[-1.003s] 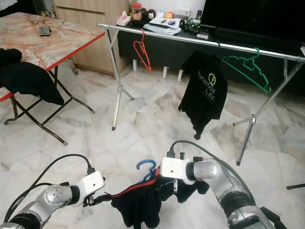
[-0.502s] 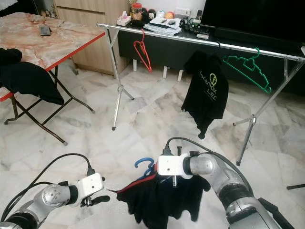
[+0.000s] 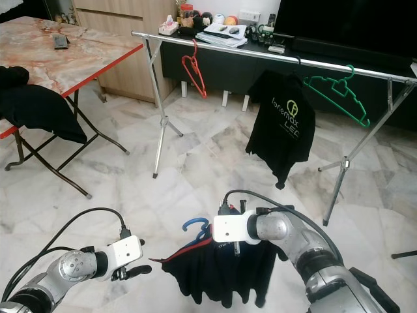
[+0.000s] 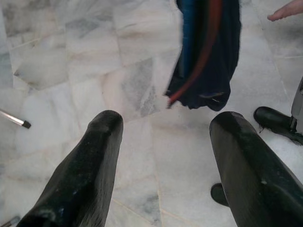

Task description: Hang hanger

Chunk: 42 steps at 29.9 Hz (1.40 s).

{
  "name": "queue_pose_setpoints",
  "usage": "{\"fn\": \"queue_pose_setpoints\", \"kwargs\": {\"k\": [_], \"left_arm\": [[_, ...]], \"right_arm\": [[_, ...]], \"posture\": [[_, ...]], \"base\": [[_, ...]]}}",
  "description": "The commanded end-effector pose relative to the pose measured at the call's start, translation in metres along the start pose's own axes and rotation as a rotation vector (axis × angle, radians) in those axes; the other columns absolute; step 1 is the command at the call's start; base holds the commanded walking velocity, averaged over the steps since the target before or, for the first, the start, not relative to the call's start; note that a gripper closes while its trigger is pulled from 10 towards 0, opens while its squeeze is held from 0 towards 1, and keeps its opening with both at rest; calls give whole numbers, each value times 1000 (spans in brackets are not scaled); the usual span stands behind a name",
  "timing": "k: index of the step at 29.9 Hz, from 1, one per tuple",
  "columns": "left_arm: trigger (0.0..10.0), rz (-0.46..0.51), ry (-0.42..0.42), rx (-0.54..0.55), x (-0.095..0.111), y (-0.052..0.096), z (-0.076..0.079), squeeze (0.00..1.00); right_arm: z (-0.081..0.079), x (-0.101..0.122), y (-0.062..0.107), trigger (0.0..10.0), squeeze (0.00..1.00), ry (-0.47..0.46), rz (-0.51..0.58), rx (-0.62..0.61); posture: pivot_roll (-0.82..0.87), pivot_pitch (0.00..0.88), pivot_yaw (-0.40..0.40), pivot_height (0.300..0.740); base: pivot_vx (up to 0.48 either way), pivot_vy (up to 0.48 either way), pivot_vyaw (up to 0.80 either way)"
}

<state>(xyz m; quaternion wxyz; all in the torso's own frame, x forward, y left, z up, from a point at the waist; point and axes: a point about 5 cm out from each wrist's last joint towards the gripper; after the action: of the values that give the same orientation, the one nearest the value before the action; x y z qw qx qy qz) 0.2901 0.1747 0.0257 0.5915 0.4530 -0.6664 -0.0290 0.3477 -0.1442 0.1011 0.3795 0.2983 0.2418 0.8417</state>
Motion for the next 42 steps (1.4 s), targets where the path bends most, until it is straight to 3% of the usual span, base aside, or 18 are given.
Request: {"fn": "queue_pose_setpoints", "kwargs": {"k": [1, 20, 21, 23, 24, 42], "left_arm": [[10000, -15, -30, -23, 0, -2, 2, 0], [10000, 8, -65, 45, 6, -5, -2, 0], [9569, 8, -64, 44, 6, -5, -2, 0], [1529, 8, -64, 42, 6, -5, -2, 0], [0, 10, -62, 41, 6, -5, -2, 0], [0, -12, -59, 17, 1, -4, 1, 0]], "right_arm": [[10, 5, -1, 10000, 0, 30, 15, -32], [13, 22, -8, 10000, 0, 19, 124, -45], [14, 23, -9, 10000, 0, 16, 129, -48], [15, 25, -9, 10000, 0, 12, 140, -53], [15, 25, -9, 10000, 0, 13, 140, -54], [20, 26, -9, 10000, 0, 21, 136, -75]], "posture": [[-23, 95, -48, 740], [-23, 95, -52, 740], [-23, 95, -52, 740], [-23, 94, -52, 740], [-23, 94, -53, 740], [-21, 89, -53, 740]], "base": [[0, 0, 0], [0, 0, 0], [0, 0, 0], [0, 0, 0], [0, 0, 0], [0, 0, 0]]}}
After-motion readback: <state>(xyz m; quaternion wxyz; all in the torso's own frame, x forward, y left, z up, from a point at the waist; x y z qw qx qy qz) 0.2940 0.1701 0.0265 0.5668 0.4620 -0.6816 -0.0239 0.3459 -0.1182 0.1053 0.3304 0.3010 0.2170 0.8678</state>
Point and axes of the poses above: a point about 5 cm out from each wrist's last joint towards the gripper, its own y axis pointing back from the gripper into the wrist, its own x axis along the axis of the wrist's last joint, z = x × y, and after that the axes turned 10 degrees about y, right-handed
